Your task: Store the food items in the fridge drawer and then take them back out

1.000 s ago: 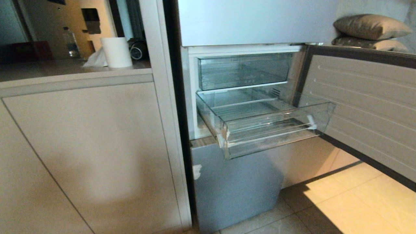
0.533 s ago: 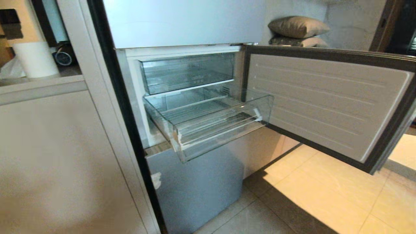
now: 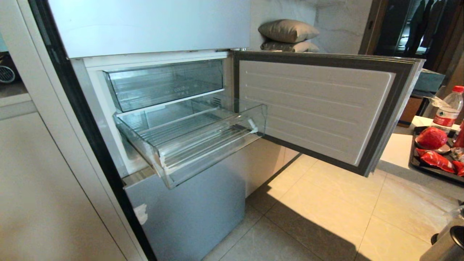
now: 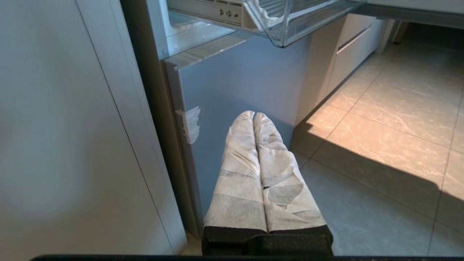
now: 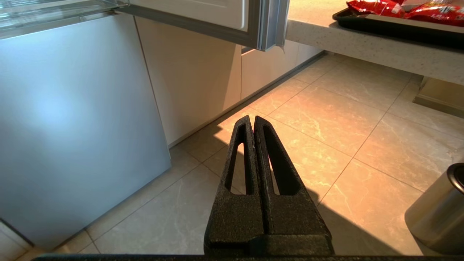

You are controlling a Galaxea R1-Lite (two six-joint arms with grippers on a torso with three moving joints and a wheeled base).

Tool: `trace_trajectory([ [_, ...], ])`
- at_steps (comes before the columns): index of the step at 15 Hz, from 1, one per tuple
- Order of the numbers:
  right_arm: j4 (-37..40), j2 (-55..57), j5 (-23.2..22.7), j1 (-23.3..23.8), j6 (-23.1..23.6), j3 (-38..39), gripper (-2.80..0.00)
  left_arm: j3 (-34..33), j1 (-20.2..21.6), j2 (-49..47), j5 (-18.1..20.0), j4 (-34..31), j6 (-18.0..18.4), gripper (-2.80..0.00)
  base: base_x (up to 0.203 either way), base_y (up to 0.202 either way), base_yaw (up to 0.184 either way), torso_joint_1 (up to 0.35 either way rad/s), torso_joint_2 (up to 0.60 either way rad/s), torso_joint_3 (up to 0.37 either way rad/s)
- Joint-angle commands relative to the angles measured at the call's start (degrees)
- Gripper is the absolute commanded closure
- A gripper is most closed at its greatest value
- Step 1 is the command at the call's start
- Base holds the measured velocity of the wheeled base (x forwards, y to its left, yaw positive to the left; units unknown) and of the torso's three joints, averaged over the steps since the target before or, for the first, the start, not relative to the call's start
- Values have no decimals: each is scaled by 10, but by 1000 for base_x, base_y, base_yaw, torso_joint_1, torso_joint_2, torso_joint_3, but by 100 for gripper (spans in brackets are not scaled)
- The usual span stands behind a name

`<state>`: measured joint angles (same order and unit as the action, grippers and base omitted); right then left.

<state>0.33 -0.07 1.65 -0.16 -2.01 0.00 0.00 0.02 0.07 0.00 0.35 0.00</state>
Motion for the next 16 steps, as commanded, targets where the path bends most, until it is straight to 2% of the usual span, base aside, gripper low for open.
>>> trace_trajectory([
  [1,0,1,0,0,-1,0,0,-1,0,0,-1,0,0,0,0,0,0,0,0,0],
  [6,0,1,0,0,-2,0,0,-1,0,0,0,0,0,0,20,0,0,0,-2,0],
  [13,-1,1,-2,0,0,0,0,-1,1,0,-1,0,0,0,195,0,0,3,3,3],
  [16,-1,1,-1,0,-4,0,0,-1,0,0,0,0,0,0,83,0,1,8,3,0],
])
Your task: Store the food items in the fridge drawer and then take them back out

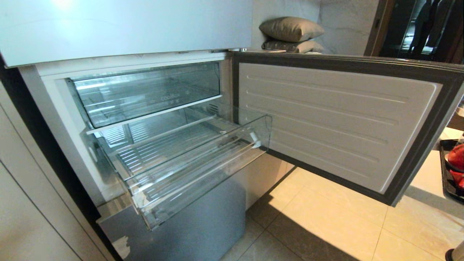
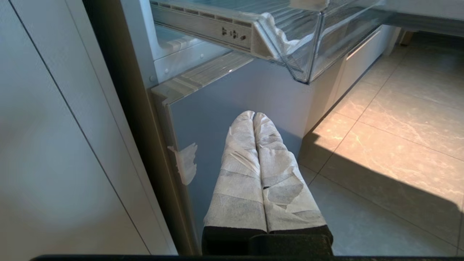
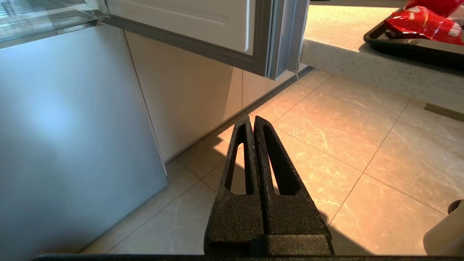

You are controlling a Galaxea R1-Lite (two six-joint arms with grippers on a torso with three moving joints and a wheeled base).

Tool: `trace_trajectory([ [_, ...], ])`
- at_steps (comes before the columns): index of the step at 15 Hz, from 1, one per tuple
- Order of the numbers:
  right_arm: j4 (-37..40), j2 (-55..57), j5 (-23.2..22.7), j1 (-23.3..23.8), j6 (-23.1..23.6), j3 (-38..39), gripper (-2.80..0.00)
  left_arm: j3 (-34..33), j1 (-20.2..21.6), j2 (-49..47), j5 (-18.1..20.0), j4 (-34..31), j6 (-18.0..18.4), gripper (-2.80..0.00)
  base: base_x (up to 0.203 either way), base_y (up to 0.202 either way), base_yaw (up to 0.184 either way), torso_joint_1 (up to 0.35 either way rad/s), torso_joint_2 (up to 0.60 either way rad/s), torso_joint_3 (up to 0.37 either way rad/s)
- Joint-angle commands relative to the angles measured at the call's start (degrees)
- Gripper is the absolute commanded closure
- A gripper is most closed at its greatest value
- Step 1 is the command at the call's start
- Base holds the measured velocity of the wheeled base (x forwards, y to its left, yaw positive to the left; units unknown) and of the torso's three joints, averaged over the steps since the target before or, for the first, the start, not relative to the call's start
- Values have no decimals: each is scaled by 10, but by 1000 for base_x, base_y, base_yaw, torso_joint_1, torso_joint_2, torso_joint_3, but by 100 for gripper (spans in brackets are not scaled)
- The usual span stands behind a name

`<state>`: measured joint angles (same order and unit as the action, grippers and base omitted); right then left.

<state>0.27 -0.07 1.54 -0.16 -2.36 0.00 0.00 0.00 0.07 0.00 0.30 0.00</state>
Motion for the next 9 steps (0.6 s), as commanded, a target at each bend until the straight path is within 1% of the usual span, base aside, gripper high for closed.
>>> trace_trajectory([
  [1,0,1,0,0,0,0,0,-1,0,1,0,0,0,0,0,0,0,0,0,0],
  [6,1,1,0,0,5,0,0,-1,0,0,-1,0,0,0,0,0,0,0,0,0],
  [9,0,1,2,0,-3,0,0,-1,0,0,-1,0,0,0,0,0,0,0,0,0],
])
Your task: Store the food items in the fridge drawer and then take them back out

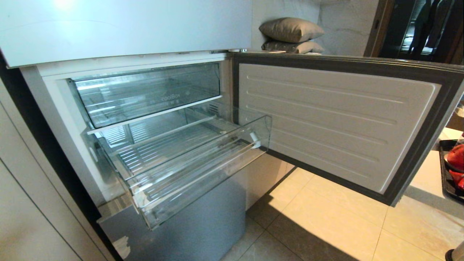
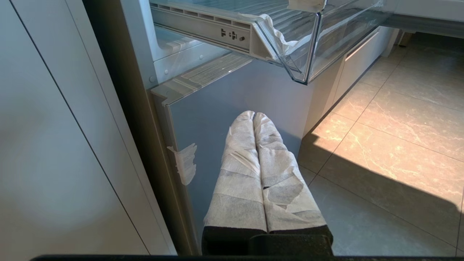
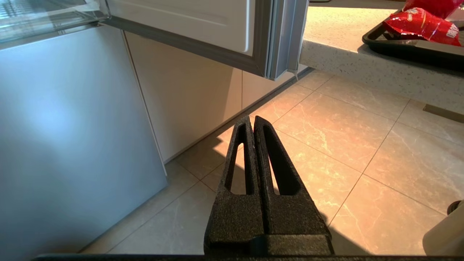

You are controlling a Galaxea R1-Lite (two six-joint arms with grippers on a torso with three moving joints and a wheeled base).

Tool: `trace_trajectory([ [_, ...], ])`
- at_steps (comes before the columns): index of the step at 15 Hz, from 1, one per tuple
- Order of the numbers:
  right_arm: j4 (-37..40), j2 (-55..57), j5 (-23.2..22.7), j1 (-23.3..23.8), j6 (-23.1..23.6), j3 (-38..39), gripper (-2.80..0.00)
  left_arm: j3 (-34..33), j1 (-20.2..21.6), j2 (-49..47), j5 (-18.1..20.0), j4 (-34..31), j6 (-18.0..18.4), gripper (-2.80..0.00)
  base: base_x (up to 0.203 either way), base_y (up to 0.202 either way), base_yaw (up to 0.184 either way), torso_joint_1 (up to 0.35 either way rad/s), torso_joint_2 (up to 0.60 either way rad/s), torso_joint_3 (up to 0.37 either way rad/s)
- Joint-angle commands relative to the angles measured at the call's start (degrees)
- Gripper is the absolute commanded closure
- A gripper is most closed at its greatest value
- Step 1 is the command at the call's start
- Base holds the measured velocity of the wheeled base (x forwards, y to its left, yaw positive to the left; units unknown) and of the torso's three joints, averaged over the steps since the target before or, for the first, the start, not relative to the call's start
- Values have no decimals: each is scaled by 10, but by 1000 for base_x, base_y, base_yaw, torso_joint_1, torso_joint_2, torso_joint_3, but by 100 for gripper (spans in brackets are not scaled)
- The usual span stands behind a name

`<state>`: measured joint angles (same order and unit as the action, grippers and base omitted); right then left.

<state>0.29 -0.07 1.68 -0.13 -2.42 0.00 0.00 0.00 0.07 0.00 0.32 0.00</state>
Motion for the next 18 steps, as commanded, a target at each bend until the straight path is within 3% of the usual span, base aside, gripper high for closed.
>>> trace_trajectory([
  [1,0,1,1,0,-4,0,0,-1,0,0,0,0,0,0,0,0,0,0,0,0],
  [18,0,1,-1,0,2,0,0,-1,1,0,0,0,0,0,0,0,0,6,-13,-6],
])
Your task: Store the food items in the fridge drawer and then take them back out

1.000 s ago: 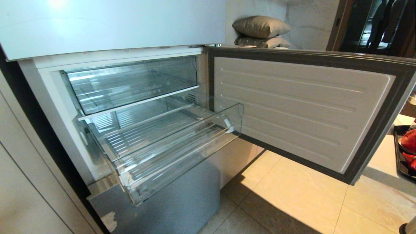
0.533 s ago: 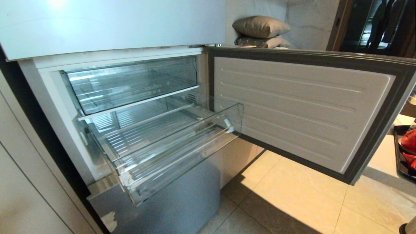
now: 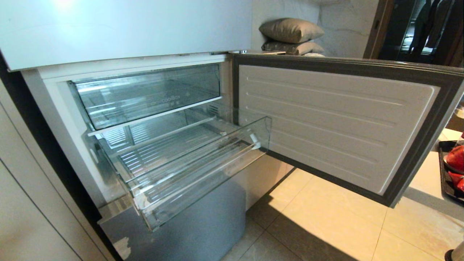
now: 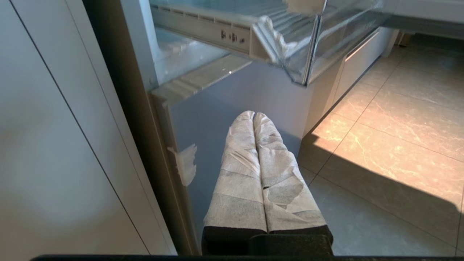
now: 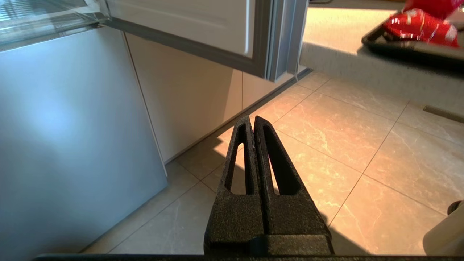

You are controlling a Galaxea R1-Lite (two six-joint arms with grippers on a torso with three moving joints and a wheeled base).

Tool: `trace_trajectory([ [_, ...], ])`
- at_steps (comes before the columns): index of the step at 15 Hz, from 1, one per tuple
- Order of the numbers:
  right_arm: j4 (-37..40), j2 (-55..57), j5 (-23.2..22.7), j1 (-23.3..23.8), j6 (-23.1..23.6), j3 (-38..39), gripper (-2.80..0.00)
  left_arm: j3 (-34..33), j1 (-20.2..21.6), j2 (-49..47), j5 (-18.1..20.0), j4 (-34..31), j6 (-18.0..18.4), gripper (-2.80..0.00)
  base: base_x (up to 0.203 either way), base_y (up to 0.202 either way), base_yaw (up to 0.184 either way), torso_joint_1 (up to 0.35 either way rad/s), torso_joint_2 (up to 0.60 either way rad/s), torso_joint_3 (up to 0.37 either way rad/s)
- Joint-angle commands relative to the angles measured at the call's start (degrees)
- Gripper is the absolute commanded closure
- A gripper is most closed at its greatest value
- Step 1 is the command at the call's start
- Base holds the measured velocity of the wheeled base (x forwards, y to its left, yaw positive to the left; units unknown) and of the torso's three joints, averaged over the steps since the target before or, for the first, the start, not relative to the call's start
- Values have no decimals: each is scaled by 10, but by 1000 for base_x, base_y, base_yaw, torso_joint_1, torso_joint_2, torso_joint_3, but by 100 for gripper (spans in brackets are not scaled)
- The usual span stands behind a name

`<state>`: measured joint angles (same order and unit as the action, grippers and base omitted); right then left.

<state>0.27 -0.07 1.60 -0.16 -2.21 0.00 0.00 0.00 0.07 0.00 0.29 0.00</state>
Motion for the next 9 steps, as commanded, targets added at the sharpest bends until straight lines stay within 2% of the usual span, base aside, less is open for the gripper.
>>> trace_trajectory([
  [1,0,1,0,0,1,1,0,-1,0,0,0,1,0,0,0,0,0,181,-363,-183],
  [9,0,1,1,0,-3,1,0,-1,0,0,0,1,0,0,0,0,0,274,-546,-273],
])
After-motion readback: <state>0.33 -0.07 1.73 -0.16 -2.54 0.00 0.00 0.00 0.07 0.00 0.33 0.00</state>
